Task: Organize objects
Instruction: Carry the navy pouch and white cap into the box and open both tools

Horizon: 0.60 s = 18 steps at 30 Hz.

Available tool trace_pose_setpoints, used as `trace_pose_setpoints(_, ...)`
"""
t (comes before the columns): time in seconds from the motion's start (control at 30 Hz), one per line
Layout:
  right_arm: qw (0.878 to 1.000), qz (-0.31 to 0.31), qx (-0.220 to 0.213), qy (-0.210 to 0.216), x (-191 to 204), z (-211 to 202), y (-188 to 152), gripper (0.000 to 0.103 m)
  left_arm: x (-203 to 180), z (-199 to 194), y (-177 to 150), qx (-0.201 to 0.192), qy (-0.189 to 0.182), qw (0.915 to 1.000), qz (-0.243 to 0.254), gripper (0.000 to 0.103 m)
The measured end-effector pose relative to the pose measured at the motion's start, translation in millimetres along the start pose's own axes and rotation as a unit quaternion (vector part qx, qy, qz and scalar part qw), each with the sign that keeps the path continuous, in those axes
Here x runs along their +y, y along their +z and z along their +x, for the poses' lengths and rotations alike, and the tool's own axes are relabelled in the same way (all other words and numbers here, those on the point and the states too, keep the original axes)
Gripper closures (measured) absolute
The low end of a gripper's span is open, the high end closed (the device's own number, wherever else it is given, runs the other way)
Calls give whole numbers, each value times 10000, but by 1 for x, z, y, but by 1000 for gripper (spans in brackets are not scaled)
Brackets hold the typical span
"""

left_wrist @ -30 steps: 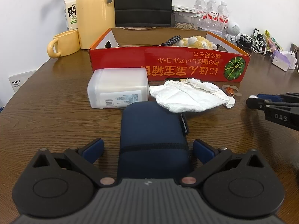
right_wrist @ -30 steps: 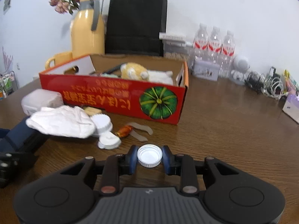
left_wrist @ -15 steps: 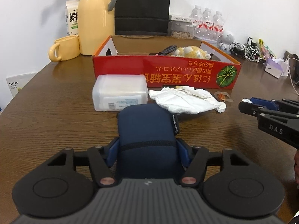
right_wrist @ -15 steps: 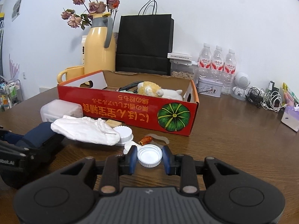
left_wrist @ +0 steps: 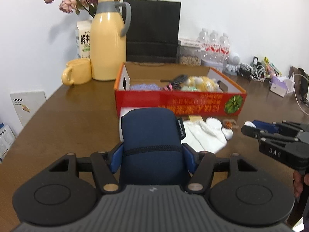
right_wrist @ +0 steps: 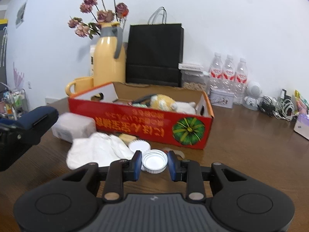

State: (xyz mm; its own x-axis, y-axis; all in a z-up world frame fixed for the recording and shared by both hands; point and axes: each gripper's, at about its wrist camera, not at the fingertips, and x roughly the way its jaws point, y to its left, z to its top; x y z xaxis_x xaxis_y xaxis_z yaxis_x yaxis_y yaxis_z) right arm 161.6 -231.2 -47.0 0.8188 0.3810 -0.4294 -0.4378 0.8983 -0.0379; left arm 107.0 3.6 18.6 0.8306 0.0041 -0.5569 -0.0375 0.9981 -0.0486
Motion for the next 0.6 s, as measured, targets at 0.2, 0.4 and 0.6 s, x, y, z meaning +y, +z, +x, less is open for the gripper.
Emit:
trace_pose_setpoints(0.2, 9995, -137, -221, 190, 14, 8, 24, 76, 1, 5, 29, -223, -40, 9997, 31, 39)
trace_pose_setpoints(0.4, 9986, -222, -428, 207, 22, 26, 54, 76, 0, 22, 64, -466, -134, 9988, 24, 39)
trace_pose_setpoints(0.6, 9981, -228, -564, 140, 22, 49, 83, 76, -2, 47, 95, -626, -135, 9979, 13, 39)
